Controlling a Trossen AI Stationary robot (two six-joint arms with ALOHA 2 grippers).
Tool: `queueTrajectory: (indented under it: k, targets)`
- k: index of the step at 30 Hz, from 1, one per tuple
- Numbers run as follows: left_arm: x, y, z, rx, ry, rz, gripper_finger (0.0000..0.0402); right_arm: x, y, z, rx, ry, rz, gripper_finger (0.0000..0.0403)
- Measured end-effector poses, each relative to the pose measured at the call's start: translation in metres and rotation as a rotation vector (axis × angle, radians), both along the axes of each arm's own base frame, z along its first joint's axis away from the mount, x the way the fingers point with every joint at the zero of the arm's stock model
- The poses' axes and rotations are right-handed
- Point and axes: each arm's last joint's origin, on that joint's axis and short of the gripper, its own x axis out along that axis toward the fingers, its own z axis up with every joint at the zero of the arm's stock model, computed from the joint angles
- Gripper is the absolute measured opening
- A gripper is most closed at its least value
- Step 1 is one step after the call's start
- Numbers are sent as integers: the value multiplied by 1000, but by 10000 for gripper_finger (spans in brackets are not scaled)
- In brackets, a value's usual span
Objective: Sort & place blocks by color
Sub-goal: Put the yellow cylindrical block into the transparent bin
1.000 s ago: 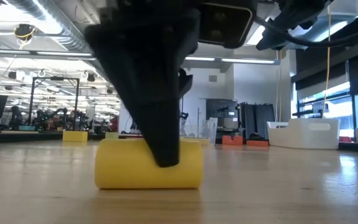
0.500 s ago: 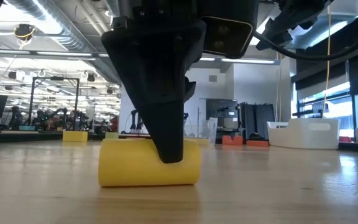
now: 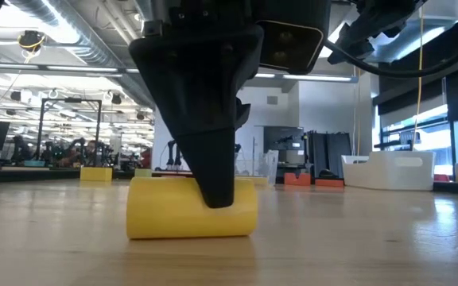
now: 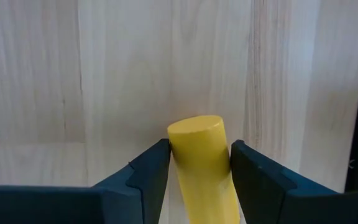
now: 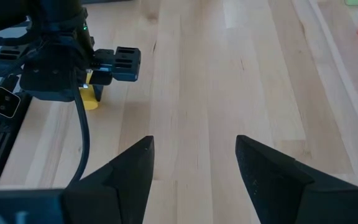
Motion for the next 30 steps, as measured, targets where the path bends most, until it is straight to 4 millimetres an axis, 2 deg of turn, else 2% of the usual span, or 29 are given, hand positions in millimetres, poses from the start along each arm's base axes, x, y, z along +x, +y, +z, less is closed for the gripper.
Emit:
queueTrajectory:
  k: [19,30]
  targets:
    - [0,1,1,-32,12,-2,160,0,0,0,0,0,0,226]
    - [1,2,1,7,-5,16,160,0,0,0,0,0,1,226]
